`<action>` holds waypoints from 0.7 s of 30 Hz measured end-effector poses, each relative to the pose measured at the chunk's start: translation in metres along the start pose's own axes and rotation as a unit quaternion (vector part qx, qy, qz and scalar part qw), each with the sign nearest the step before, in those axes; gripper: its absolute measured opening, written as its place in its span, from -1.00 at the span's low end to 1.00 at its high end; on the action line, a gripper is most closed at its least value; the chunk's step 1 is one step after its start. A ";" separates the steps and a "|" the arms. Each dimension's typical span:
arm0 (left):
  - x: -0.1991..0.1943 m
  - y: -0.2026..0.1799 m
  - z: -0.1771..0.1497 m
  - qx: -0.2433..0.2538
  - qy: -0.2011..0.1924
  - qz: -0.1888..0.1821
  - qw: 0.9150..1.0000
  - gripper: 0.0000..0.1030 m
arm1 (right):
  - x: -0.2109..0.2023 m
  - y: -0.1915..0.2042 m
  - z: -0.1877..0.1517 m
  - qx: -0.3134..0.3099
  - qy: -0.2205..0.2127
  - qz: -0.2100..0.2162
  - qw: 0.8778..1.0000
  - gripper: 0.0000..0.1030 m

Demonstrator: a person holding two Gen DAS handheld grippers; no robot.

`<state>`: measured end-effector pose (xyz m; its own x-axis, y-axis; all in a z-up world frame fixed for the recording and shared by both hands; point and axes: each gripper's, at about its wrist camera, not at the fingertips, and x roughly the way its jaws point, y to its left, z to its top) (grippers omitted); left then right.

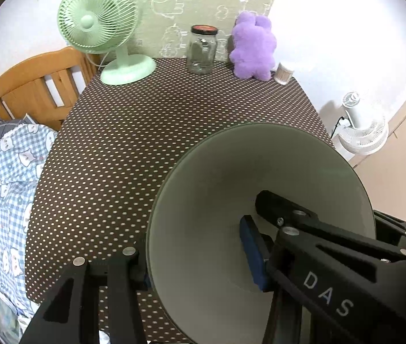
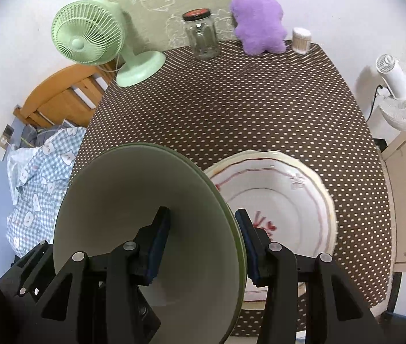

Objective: Organize plates and bowls
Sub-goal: 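Lift the bowl stack with both tools over the red-rimmed plate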

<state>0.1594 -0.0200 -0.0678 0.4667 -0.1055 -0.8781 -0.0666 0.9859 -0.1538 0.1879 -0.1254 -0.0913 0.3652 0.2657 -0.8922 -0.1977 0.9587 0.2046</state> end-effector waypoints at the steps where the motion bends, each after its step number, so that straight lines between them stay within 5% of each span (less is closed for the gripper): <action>1: 0.001 -0.005 0.000 0.001 0.000 -0.001 1.000 -0.03 | -0.002 -0.006 0.001 0.001 -0.001 -0.001 1.000 -0.03; 21: 0.049 -0.069 0.011 -0.015 0.037 -0.001 0.999 -0.03 | 0.013 -0.081 0.014 0.008 0.028 -0.007 1.000 -0.03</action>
<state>0.1966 -0.0919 -0.0953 0.3997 -0.1178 -0.9090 -0.0934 0.9813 -0.1682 0.2213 -0.1981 -0.1137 0.3156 0.2456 -0.9166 -0.1783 0.9641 0.1970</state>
